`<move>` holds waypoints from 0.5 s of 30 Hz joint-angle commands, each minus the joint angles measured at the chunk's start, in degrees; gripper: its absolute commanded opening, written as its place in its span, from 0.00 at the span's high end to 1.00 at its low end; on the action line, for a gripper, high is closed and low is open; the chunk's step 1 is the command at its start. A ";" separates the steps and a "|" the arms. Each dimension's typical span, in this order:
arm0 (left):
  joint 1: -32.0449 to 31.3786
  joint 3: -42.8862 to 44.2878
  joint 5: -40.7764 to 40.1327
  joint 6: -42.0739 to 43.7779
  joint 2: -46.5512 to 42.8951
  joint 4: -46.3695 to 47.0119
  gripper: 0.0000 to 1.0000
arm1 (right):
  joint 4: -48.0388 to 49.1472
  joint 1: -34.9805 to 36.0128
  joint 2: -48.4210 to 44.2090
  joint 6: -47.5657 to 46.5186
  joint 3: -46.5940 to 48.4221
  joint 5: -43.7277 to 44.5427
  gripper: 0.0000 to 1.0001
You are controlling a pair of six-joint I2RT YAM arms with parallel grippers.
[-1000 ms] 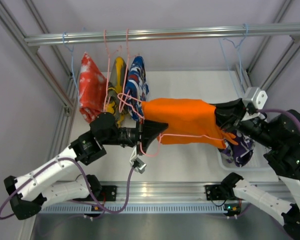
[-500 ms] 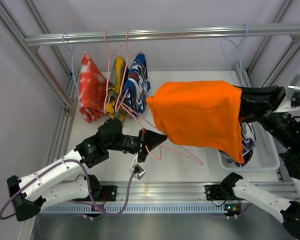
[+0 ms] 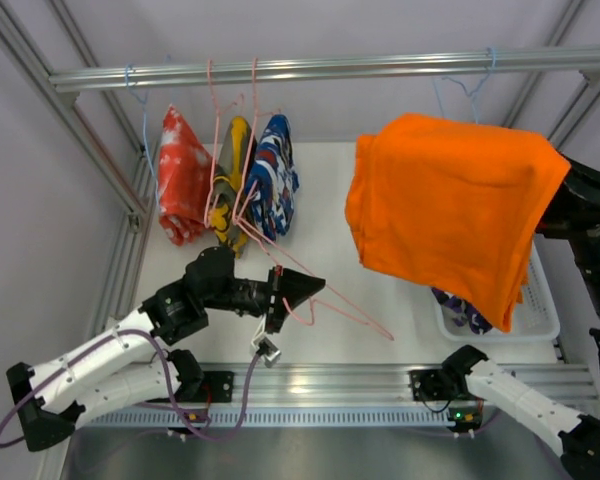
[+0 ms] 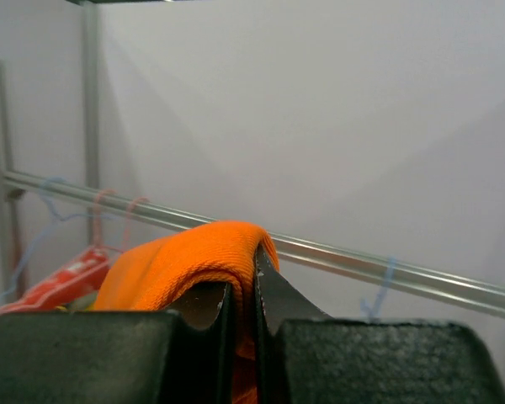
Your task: Remove the trousers from the hanger
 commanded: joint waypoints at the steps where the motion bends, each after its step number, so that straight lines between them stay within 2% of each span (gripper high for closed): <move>1: 0.12 1.45 1.39 -1.18 -2.68 1.26 1.00 | 11.88 -4.08 -6.28 -8.46 -1.15 11.11 1.00; 10: 0.12 5.50 -1.33 -1.98 -4.17 1.00 1.00 | 12.24 -13.75 -14.38 -21.72 -0.62 16.22 1.00; 15: 0.12 6.29 -1.60 -1.37 -4.35 0.82 1.00 | 12.33 -17.09 -20.34 -30.87 -6.33 19.65 1.00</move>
